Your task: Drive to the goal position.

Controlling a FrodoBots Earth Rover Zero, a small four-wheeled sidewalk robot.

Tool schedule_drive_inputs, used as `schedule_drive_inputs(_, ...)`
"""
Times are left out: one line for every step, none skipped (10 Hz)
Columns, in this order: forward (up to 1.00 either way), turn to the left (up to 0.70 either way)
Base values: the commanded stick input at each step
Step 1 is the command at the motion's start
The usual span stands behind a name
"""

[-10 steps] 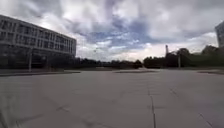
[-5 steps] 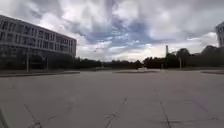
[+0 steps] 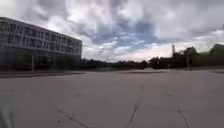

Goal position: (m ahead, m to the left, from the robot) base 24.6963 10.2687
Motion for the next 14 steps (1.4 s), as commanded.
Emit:
schedule_drive_inputs(1.00, 0.14)
schedule_drive_inputs(1.00, 0.10)
schedule_drive_inputs(1.00, 0.26)
schedule_drive_inputs(1.00, 0.40)
schedule_drive_inputs(1.00, 0.40)
schedule_drive_inputs(1.00, 0.40)
schedule_drive_inputs(1.00, 0.33)
schedule_drive_inputs(1.00, 0.12)
schedule_drive_inputs(1.00, 0.00)
schedule_drive_inputs(1.00, 0.00)
schedule_drive_inputs(1.00, 0.00)
schedule_drive_inputs(1.00, -0.34)
schedule_drive_inputs(1.00, -0.21)
schedule_drive_inputs(1.00, -0.02)
